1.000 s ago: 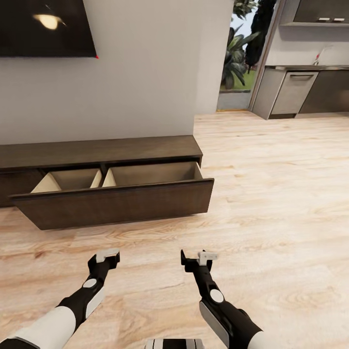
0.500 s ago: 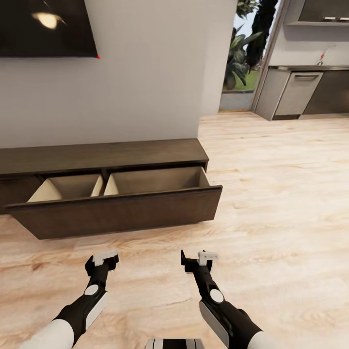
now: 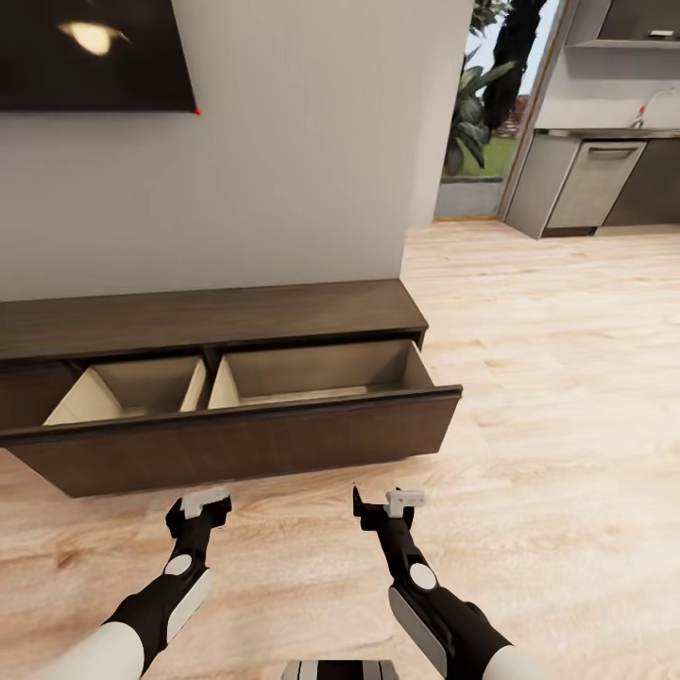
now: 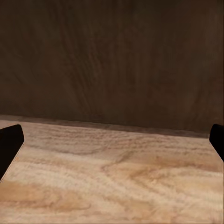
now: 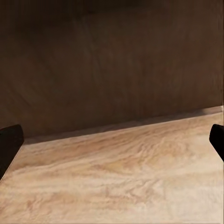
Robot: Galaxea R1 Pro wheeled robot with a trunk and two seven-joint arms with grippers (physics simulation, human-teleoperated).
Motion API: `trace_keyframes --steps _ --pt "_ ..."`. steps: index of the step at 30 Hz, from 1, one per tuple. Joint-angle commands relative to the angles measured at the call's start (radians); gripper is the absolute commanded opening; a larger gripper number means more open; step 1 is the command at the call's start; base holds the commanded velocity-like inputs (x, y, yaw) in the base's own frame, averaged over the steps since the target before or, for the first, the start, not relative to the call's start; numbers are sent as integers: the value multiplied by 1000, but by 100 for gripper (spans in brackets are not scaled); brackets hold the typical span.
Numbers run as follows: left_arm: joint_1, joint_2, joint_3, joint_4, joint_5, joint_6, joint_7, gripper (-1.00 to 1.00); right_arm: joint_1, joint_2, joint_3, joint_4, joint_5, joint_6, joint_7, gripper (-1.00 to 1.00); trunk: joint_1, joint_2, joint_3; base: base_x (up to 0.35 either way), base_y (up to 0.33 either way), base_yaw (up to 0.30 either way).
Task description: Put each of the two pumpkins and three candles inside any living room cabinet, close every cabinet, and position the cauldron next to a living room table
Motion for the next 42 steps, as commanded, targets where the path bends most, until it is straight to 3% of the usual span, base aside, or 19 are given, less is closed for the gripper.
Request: trace_keyframes --steps 1,23,42 --pt "-1 1 -9 0 6 -3 8 100 -1 -1 7 0 -10 -7 -6 100 0 0 -1 286 165 0" --pt "-1 0 -9 3 5 -3 9 100 -1 0 7 0 -11 -10 -6 100 0 0 -1 286 163 0" --pt "-1 0 -9 3 4 -4 8 100 -1 0 7 0 -11 -10 -6 100 0 0 -1 285 9 0"
